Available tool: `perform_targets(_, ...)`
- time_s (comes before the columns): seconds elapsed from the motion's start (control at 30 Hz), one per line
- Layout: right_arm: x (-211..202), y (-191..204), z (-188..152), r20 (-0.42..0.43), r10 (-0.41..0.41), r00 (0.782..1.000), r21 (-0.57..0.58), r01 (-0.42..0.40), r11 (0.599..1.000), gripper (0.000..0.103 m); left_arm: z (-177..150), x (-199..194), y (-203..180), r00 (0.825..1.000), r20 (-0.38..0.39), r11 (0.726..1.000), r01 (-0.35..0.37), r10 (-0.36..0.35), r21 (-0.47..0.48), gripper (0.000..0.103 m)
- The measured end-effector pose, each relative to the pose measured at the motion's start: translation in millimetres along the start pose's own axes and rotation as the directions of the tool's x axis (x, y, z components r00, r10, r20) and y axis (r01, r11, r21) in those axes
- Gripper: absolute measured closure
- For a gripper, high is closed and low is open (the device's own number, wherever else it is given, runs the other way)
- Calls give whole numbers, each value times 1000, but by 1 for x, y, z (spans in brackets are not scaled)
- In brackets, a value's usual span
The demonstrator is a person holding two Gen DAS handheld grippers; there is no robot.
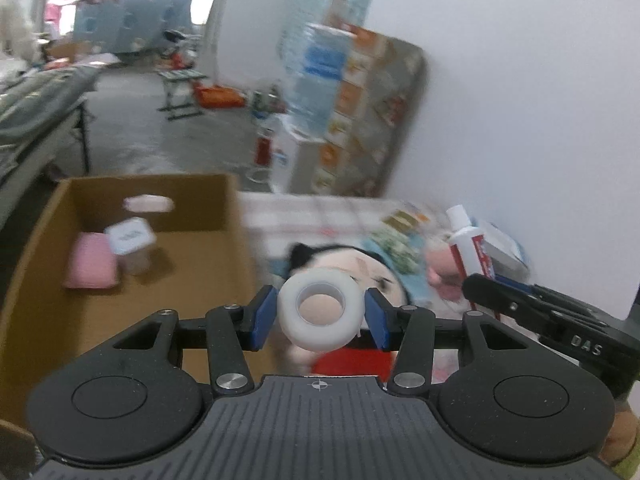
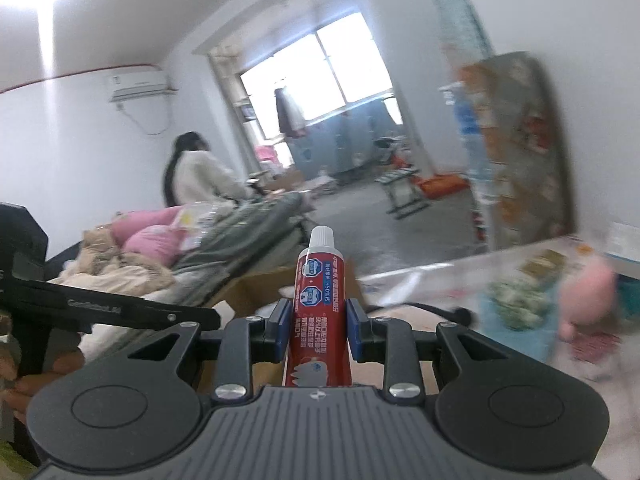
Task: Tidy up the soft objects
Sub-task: 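Carry the toothpaste tube in the right gripper while the left carries the tape roll to the cardboard box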
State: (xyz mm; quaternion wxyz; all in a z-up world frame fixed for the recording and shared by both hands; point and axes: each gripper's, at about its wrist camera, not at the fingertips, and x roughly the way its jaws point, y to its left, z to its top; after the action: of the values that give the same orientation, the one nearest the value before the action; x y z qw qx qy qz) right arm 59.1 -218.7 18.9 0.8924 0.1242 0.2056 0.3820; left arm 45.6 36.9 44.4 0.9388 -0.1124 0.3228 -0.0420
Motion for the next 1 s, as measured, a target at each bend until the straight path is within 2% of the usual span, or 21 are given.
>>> perform_targets(0.13, 35, 30, 13, -22, 78, 997, -14, -78, 997, 58, 10, -13, 35, 998, 30, 998, -51, 52, -43, 56)
perform_targets(0.27, 87, 52, 24, -77, 147, 986, 19, -146, 989, 58, 22, -10, 72, 995, 36, 990, -91, 96, -103, 56)
perform_targets(0.47, 176, 65, 34, -193, 166, 967, 85, -152, 985, 58, 38, 14, 126, 989, 20, 970, -137, 144, -200, 56)
perform_targets(0.53, 209, 66, 35, -247, 148, 958, 98, -127, 987, 58, 40, 18, 145, 988, 17, 964, -146, 153, -221, 56)
perform_targets(0.67, 275, 67, 32, -365, 48, 930, 65, -26, 998, 58, 41, 27, 169, 987, 13, 957, -151, 159, -248, 56)
perform_targets(0.87, 363, 69, 12, -507, -150, 849, -42, 150, 988, 58, 37, 33, 197, 988, 0, 948, -147, 153, -283, 56)
perform_targets(1.0, 398, 65, -4, -556, -223, 801, -86, 212, 974, 58, 33, 35, 209, 988, -9, 943, -148, 153, -298, 56)
